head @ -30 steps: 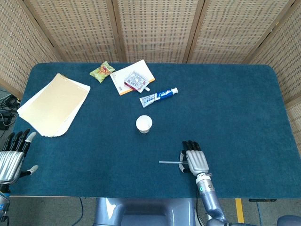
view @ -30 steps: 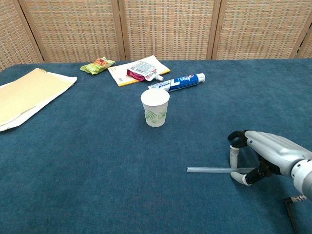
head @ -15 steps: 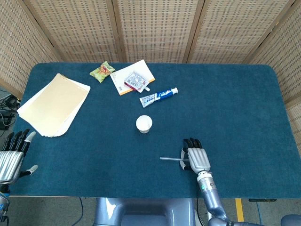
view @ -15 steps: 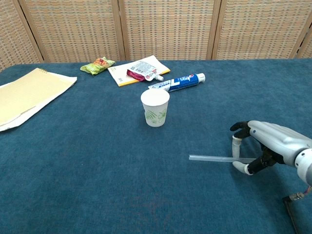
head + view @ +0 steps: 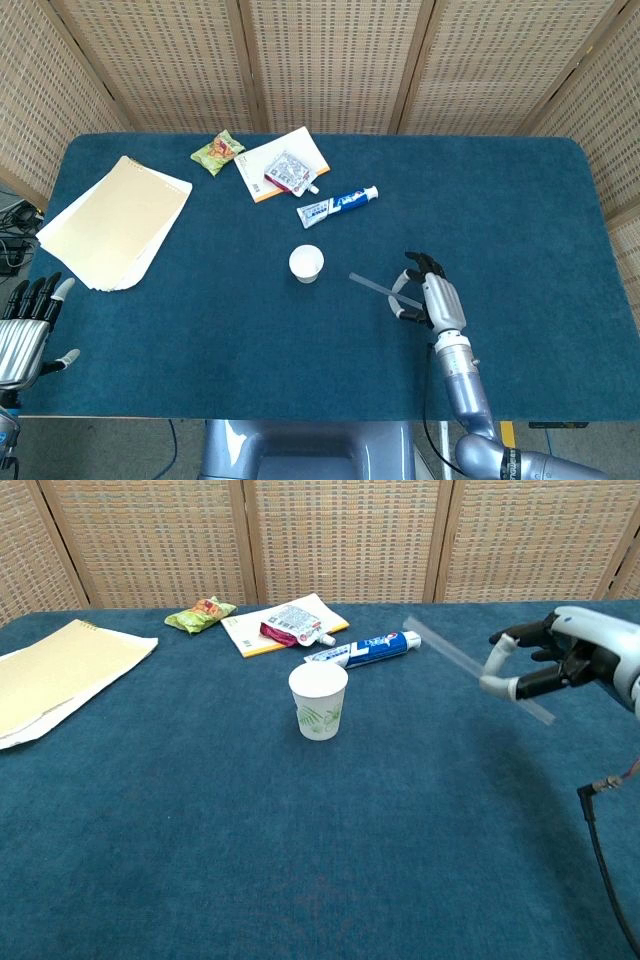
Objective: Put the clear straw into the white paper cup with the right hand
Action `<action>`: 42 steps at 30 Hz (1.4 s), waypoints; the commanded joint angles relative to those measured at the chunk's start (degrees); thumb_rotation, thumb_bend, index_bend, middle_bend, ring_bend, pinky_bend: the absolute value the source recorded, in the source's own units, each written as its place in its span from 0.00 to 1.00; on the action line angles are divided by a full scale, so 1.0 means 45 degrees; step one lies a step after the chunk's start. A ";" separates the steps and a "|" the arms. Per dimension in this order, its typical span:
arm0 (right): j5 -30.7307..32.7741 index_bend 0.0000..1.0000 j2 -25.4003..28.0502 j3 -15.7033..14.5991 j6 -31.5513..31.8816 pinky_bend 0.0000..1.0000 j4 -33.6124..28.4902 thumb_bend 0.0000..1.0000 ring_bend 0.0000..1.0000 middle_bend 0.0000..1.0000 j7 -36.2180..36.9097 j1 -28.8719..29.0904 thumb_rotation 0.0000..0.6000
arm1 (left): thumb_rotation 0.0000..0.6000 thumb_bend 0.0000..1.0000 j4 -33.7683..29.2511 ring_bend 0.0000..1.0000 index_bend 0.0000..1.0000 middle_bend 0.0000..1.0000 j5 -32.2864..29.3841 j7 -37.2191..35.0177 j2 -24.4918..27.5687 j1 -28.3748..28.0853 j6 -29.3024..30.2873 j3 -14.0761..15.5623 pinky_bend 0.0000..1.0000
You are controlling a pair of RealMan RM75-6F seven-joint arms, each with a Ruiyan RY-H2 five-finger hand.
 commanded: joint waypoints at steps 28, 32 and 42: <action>0.0061 0.64 -0.2212 0.3649 -0.3236 0.00 0.2591 0.56 0.00 0.20 0.9889 0.2287 1.00 | 1.00 0.08 0.0686 0.00 0.00 0.00 -0.0324 -0.1320 -0.0058 -0.0368 -0.0836 -0.0042 0.00; -0.0923 0.65 -0.2899 0.3541 -0.2904 0.00 0.3540 0.54 0.00 0.20 1.1276 0.2402 1.00 | 1.00 0.08 0.0776 0.00 0.00 0.00 -0.0405 -0.1453 -0.0091 -0.0434 -0.1023 -0.0033 0.00; -0.2023 0.65 -0.3891 0.3232 -0.2524 0.00 0.5322 0.55 0.00 0.20 1.3440 0.2869 1.00 | 1.00 0.08 0.0887 0.00 0.00 0.00 -0.0725 -0.1282 -0.0192 -0.0546 -0.1445 -0.0018 0.00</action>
